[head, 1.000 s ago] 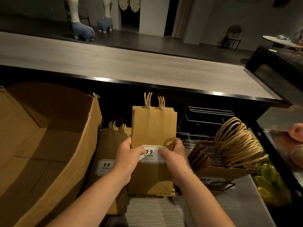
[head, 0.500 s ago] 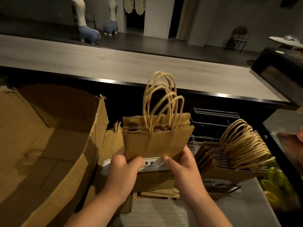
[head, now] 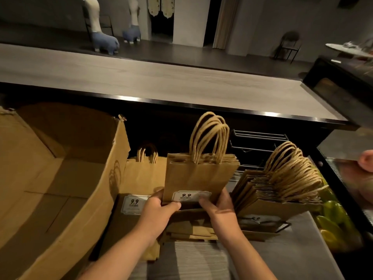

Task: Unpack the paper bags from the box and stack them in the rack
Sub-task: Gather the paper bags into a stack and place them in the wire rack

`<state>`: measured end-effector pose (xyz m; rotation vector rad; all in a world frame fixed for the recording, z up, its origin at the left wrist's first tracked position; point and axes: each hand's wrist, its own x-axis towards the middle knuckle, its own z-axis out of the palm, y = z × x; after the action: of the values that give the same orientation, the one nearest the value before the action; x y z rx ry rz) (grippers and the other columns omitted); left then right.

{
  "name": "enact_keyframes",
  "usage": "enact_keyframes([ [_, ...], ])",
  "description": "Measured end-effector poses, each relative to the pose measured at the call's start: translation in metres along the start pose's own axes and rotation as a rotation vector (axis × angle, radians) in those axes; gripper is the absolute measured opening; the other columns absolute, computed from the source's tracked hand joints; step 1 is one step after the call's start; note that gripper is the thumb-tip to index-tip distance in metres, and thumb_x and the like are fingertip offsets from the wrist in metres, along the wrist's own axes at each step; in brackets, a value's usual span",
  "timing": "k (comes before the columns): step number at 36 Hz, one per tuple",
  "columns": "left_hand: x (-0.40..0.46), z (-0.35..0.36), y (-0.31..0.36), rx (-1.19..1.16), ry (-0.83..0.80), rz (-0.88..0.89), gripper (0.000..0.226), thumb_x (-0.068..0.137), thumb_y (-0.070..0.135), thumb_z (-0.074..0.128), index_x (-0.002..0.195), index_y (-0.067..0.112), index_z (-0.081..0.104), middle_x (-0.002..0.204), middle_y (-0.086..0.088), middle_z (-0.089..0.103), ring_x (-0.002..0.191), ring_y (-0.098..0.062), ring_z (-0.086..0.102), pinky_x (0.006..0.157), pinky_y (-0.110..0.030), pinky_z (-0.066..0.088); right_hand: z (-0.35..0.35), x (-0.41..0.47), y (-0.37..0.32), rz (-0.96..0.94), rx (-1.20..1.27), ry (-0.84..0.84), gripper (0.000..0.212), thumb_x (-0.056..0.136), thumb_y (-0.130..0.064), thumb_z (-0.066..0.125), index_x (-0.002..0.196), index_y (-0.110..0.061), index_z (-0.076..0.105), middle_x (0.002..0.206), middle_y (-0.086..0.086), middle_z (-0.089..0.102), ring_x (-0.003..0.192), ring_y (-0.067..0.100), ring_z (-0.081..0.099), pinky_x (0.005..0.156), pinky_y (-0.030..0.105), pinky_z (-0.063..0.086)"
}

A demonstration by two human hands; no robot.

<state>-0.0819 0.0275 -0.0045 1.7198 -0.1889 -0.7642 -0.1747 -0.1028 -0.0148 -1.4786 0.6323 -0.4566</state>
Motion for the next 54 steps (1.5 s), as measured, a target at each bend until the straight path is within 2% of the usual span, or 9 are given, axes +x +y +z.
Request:
enact_keyframes([
  [7, -0.006, 0.003, -0.001, -0.079, -0.044, 0.003, 0.018, 0.084, 0.015, 0.072, 0.098, 0.023, 0.065, 0.095, 0.002, 0.072, 0.095, -0.015, 0.066, 0.069, -0.021, 0.049, -0.003, -0.005, 0.005, -0.030, 0.025, 0.023, 0.033, 0.089, 0.006, 0.060, 0.117, -0.012, 0.059, 0.109, -0.002, 0.071, 0.105, 0.006, 0.064, 0.087, 0.018, 0.052],
  [13, 0.000, 0.006, -0.006, 0.196, 0.029, 0.082, 0.022, 0.085, 0.018, 0.073, 0.082, 0.034, 0.059, 0.084, 0.016, 0.066, 0.092, -0.009, 0.063, 0.064, -0.014, 0.044, 0.005, -0.002, 0.000, -0.011, 0.057, 0.027, 0.029, 0.093, -0.003, 0.059, 0.117, -0.018, 0.059, 0.106, -0.003, 0.072, 0.101, 0.008, 0.066, 0.078, 0.015, 0.052],
  [19, 0.007, 0.001, -0.006, 0.226, -0.033, 0.099, 0.026, 0.086, 0.022, 0.072, 0.102, 0.034, 0.056, 0.102, 0.015, 0.065, 0.097, -0.002, 0.059, 0.075, -0.020, 0.051, 0.007, 0.006, -0.013, 0.060, -0.264, 0.137, 0.018, 0.094, -0.020, 0.060, 0.109, -0.026, 0.052, 0.101, -0.007, 0.064, 0.099, 0.014, 0.063, 0.085, 0.032, 0.053],
  [25, 0.021, 0.008, -0.001, 0.504, -0.044, -0.128, 0.064, 0.093, 0.024, 0.058, 0.148, 0.015, 0.026, 0.148, -0.006, 0.037, 0.133, -0.026, 0.040, 0.107, -0.036, 0.039, 0.022, 0.037, 0.003, 0.470, -0.477, 0.122, 0.057, 0.095, -0.029, 0.052, 0.147, -0.018, 0.028, 0.145, 0.009, 0.041, 0.129, 0.032, 0.046, 0.107, 0.042, 0.042],
  [29, 0.025, 0.021, 0.013, 0.591, -0.034, -0.241, 0.076, 0.097, 0.010, 0.048, 0.155, 0.017, -0.001, 0.161, -0.005, 0.015, 0.142, -0.026, 0.028, 0.106, -0.029, 0.035, 0.024, 0.048, 0.007, 0.558, -0.508, 0.149, 0.045, 0.095, -0.023, 0.052, 0.136, -0.010, 0.039, 0.133, 0.012, 0.053, 0.120, 0.031, 0.054, 0.092, 0.031, 0.045],
  [34, 0.031, 0.032, 0.011, 0.675, -0.031, -0.290, 0.076, 0.096, -0.005, 0.042, 0.155, 0.014, -0.002, 0.161, -0.007, 0.013, 0.145, -0.029, 0.022, 0.114, -0.036, 0.026, 0.023, 0.054, 0.015, 0.611, -0.466, 0.181, 0.043, 0.093, -0.018, 0.052, 0.132, -0.004, 0.042, 0.121, 0.014, 0.057, 0.109, 0.030, 0.056, 0.078, 0.028, 0.039],
  [44, 0.029, 0.030, 0.012, 0.616, 0.010, -0.281, 0.070, 0.096, -0.001, 0.045, 0.153, 0.015, 0.009, 0.148, -0.009, 0.036, 0.133, -0.028, 0.040, 0.105, -0.035, 0.037, 0.032, 0.064, 0.026, 0.678, -0.528, 0.205, 0.052, 0.085, -0.040, 0.050, 0.128, -0.012, 0.045, 0.128, 0.011, 0.054, 0.115, 0.029, 0.054, 0.097, 0.036, 0.048],
  [51, 0.028, 0.025, 0.008, 0.495, 0.034, -0.258, 0.065, 0.091, -0.003, 0.048, 0.147, 0.021, 0.027, 0.118, -0.003, 0.053, 0.105, -0.023, 0.053, 0.091, -0.035, 0.049, 0.034, 0.060, 0.038, 0.658, -0.530, 0.173, 0.072, 0.070, -0.055, 0.043, 0.129, -0.014, 0.047, 0.127, 0.011, 0.054, 0.115, 0.033, 0.052, 0.098, 0.044, 0.047],
  [54, 0.030, 0.023, 0.007, 0.433, 0.030, -0.224, 0.046, 0.089, -0.003, 0.050, 0.129, 0.019, 0.042, 0.092, 0.004, 0.049, 0.084, -0.013, 0.050, 0.072, -0.028, 0.044, 0.033, 0.060, 0.044, 0.633, -0.521, 0.200, 0.074, 0.068, -0.058, 0.043, 0.126, -0.014, 0.052, 0.127, 0.012, 0.054, 0.115, 0.034, 0.052, 0.101, 0.047, 0.044],
])
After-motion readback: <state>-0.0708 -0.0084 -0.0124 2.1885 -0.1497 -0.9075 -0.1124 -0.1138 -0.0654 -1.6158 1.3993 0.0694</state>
